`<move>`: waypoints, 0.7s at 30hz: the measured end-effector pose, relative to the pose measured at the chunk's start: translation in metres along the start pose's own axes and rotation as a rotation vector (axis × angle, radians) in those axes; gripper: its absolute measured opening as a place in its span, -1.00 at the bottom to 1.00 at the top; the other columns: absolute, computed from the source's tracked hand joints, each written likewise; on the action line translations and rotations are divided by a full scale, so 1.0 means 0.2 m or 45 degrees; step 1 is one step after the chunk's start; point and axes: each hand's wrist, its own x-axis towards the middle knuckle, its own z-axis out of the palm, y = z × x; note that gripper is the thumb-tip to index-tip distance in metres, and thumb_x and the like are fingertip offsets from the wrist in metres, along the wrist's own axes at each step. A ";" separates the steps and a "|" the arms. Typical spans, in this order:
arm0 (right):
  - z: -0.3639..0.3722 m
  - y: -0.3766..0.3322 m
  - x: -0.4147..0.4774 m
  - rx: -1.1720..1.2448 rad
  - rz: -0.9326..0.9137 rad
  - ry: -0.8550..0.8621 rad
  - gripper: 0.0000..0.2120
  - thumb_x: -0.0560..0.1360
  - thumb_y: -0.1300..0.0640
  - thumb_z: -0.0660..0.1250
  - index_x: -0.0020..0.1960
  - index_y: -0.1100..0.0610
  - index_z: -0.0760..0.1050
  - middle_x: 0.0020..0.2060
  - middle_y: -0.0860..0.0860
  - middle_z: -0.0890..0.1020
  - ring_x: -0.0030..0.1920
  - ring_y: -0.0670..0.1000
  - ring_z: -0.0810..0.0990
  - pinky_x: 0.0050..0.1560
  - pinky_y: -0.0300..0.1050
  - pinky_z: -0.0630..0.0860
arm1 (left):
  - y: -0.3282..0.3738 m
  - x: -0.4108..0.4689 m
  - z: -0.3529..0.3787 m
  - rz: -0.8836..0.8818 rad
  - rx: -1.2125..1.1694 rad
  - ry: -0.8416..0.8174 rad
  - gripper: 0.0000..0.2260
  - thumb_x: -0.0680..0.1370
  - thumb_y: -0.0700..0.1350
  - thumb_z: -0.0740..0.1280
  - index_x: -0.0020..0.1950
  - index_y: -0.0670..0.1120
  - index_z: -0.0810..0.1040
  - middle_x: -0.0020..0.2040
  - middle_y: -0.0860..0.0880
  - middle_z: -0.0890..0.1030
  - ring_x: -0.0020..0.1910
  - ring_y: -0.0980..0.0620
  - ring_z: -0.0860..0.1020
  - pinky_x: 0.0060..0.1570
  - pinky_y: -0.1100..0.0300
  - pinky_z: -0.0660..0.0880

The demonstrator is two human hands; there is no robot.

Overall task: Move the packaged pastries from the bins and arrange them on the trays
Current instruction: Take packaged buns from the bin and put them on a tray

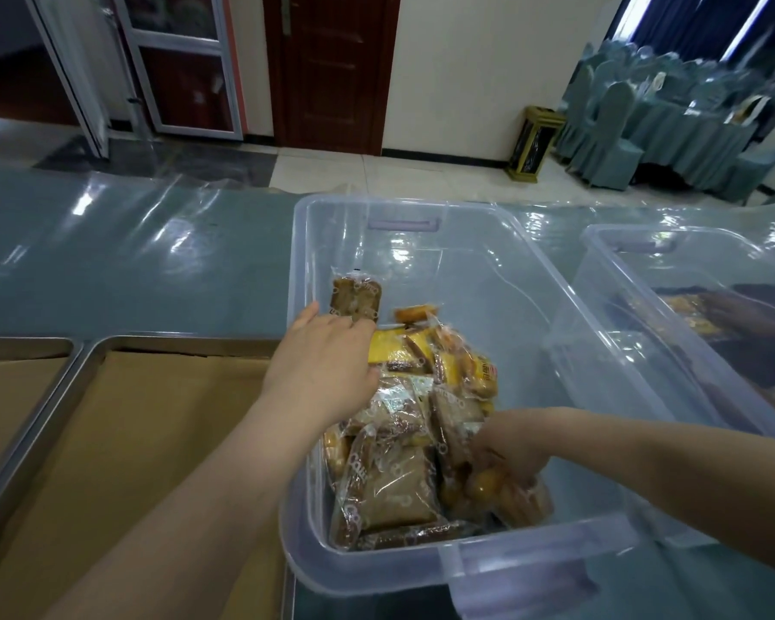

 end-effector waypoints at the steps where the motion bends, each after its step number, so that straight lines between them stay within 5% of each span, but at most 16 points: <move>1: -0.01 0.01 -0.01 0.034 -0.016 0.019 -0.63 0.43 0.24 0.35 0.24 0.14 0.48 0.08 0.13 0.58 0.03 0.15 0.58 0.04 0.06 0.57 | 0.00 0.00 0.00 0.002 0.001 0.000 -0.56 0.53 0.13 0.21 0.37 0.01 0.37 0.24 0.03 0.53 0.25 0.02 0.44 0.44 0.04 -0.03; 5: -0.09 0.09 -0.03 0.191 0.017 0.227 -0.85 0.40 0.30 0.26 -0.07 0.11 0.46 -0.13 0.05 0.54 -0.12 0.09 0.49 -0.09 -0.03 0.50 | 0.00 0.00 0.00 0.007 0.021 -0.003 -0.56 0.53 0.16 0.19 0.36 0.02 0.37 0.23 0.04 0.54 0.23 0.03 0.45 0.44 0.03 -0.02; 8: -0.15 0.19 -0.07 0.375 0.132 0.507 -0.80 0.38 0.31 0.24 -0.15 0.04 0.33 -0.22 -0.01 0.48 -0.17 0.08 0.45 -0.17 -0.07 0.44 | 0.00 0.00 0.00 0.008 0.042 -0.013 -0.56 0.53 0.17 0.17 0.36 0.04 0.37 0.22 0.05 0.55 0.21 0.03 0.47 0.43 0.02 0.00; 11: -0.19 0.24 -0.05 0.525 0.259 0.698 -0.65 0.41 0.33 0.21 0.09 0.02 0.24 -0.19 0.04 0.46 -0.19 0.14 0.47 -0.28 -0.03 0.45 | 0.00 0.01 0.00 0.010 0.090 -0.040 -0.57 0.51 0.17 0.19 0.34 0.05 0.38 0.18 0.05 0.58 0.18 0.03 0.50 0.43 0.02 0.00; 13: -0.20 0.23 0.00 0.532 0.310 0.737 -0.36 0.43 0.33 0.20 0.39 -0.10 0.12 -0.15 0.04 0.43 -0.22 0.13 0.47 -0.36 -0.07 0.42 | 0.00 0.01 0.00 0.011 0.110 -0.050 -0.56 0.51 0.16 0.20 0.35 0.06 0.38 0.19 0.05 0.57 0.18 0.03 0.49 0.43 0.02 -0.01; 16: -0.23 0.23 0.10 0.439 0.402 0.776 -0.28 0.50 0.25 0.13 0.50 -0.23 -0.06 0.09 0.15 0.40 -0.02 0.22 0.46 -0.15 -0.06 0.42 | 0.01 0.01 -0.01 0.010 0.121 -0.050 -0.57 0.51 0.16 0.20 0.35 0.06 0.38 0.18 0.04 0.58 0.18 0.03 0.50 0.43 0.02 -0.03; 21: -0.24 0.25 0.28 0.366 0.449 0.761 -0.40 0.57 -0.13 0.05 0.53 0.00 -0.03 0.41 0.27 0.14 0.31 0.34 0.21 0.27 0.21 0.28 | 0.01 0.00 -0.01 -0.006 0.126 -0.047 -0.60 0.51 0.14 0.21 0.32 0.04 0.40 0.14 0.04 0.59 0.16 0.04 0.50 0.43 0.05 -0.03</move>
